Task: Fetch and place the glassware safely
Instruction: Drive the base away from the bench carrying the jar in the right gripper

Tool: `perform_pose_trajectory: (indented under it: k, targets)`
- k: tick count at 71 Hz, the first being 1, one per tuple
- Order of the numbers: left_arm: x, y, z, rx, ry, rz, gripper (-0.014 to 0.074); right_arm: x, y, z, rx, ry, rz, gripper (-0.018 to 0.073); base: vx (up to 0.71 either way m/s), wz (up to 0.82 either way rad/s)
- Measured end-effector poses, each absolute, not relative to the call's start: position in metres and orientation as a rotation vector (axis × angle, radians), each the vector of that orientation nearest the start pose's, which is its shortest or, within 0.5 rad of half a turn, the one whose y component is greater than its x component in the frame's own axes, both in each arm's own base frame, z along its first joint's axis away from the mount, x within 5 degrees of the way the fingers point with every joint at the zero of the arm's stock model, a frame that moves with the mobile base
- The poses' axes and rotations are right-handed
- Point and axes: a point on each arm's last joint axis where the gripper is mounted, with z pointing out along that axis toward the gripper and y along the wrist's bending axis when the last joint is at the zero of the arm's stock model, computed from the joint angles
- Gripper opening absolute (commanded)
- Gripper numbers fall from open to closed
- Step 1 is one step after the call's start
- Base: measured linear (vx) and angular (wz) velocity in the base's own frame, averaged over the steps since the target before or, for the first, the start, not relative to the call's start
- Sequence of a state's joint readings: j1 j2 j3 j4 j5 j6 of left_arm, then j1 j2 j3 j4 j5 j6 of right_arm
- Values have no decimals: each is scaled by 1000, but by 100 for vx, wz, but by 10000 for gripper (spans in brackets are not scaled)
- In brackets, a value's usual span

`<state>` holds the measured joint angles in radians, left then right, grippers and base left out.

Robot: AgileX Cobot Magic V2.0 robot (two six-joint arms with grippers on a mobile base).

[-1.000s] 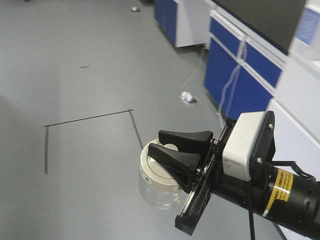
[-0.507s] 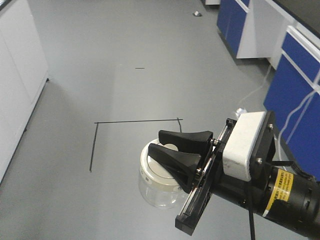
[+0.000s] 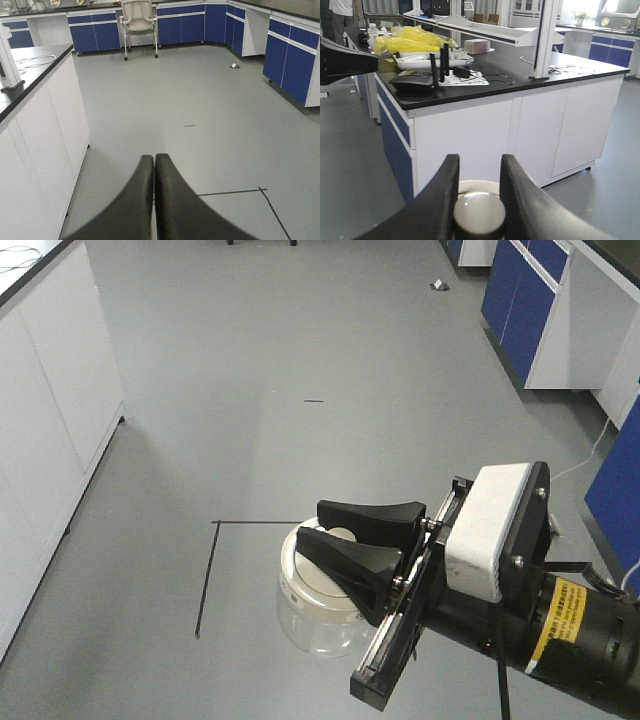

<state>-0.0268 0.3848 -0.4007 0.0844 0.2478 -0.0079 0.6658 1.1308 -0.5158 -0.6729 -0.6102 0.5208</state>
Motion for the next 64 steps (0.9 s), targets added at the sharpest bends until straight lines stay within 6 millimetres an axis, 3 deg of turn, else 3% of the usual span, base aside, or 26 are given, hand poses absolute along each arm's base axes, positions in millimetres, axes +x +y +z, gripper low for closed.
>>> perform_pose_trajectory:
  k: [64]
  targets:
    - [90,-1,299,71,1714,53,-7,159,166,285,-848,1415,759,-3,46,0]
